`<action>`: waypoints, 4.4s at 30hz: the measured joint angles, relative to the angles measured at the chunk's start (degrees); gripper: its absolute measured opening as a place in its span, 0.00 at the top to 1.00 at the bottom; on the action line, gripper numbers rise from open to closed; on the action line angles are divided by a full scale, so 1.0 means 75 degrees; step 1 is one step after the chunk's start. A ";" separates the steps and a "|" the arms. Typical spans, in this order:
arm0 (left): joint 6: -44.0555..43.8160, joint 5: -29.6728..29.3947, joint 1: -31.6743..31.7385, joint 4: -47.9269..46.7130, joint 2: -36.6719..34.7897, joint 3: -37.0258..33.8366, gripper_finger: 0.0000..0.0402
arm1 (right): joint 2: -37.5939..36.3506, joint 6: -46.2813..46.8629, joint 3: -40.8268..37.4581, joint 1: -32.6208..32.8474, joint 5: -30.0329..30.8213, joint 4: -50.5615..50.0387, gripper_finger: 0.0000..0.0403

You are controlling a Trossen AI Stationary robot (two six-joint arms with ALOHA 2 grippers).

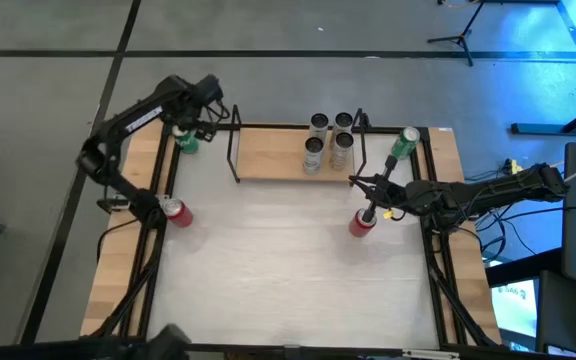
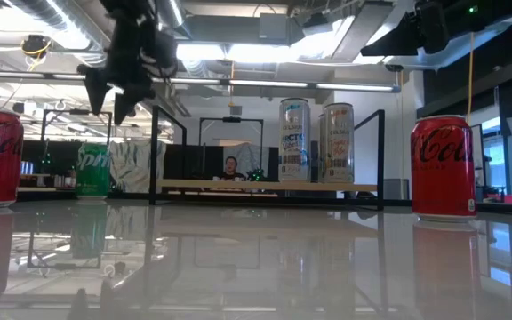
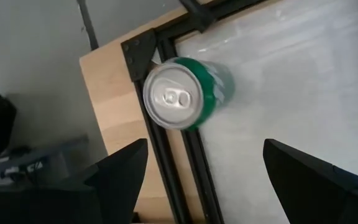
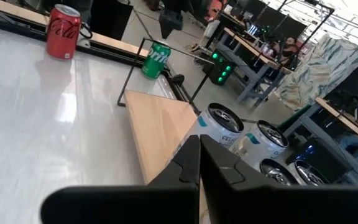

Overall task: Place canned beverage on shelf
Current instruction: Put the left green soda can on the shelf

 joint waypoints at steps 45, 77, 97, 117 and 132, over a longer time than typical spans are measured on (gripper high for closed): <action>0.0784 0.0823 0.0938 0.0364 0.1657 0.0011 0.23 | 0.0000 0.0197 0.0000 0.0003 -0.0341 -0.0122 0.99; 0.0338 0.0457 0.1001 0.0073 0.1429 -0.0010 0.23 | 0.0000 0.0192 0.0003 0.0003 -0.0343 -0.0070 0.99; 0.0161 0.1393 0.1131 0.0089 0.1485 -0.0009 0.23 | 0.0000 0.0192 0.0003 0.0000 -0.0347 -0.0070 0.99; 0.0586 0.1349 0.0478 -0.0206 0.0933 -0.0012 0.23 | 0.0000 0.0189 0.0006 0.0002 -0.0347 -0.0040 0.99; 0.0400 0.1313 0.1049 0.0532 0.0757 -0.0494 0.23 | 0.0000 0.0168 0.0006 0.0002 -0.0413 -0.0009 0.99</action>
